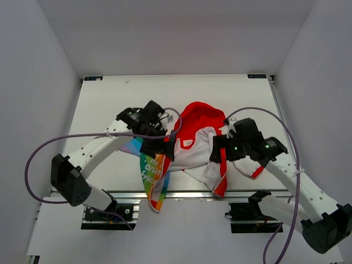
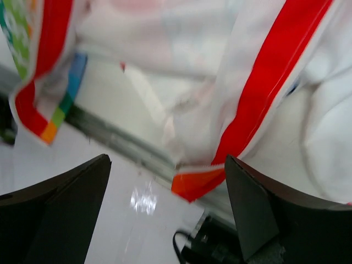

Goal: Zip up the jacket

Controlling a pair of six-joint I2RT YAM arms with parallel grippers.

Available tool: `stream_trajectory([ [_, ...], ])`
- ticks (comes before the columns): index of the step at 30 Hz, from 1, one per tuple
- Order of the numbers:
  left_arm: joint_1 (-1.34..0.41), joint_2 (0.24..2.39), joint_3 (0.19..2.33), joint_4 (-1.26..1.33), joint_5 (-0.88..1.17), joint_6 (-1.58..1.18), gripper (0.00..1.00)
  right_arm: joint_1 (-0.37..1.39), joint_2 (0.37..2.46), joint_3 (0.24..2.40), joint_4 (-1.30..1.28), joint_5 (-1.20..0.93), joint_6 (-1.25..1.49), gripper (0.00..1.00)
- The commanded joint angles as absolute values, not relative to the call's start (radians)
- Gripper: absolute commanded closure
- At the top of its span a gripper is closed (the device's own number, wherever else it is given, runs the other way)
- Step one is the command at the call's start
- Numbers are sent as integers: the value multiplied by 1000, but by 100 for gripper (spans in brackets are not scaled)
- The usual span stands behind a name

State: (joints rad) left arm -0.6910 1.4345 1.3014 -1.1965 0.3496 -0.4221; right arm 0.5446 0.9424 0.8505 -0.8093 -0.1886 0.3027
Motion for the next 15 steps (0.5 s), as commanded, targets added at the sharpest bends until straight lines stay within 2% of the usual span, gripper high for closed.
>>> stream_trajectory([
  [1, -690, 1506, 1455, -1047, 145, -417, 2, 531, 1012, 948, -709, 42, 327, 11],
  [2, -689, 1582, 1477, -1014, 109, -417, 2, 502, 1078, 981, -695, 120, 337, 11],
  [5, -684, 1783, 1633, -953, 19, -416, 2, 413, 1236, 1075, -646, 121, 331, 11],
  [7, -672, 1895, 1810, -1006, -69, -416, 2, 361, 1316, 1121, -602, 101, 302, 11],
  [11, -672, 2123, 1986, -1074, -141, -374, 2, 322, 1541, 1247, -592, 98, 258, 11],
  [15, -672, 2218, 1976, -1098, -89, -348, 2, 322, 1650, 1267, -537, 26, 242, 11],
])
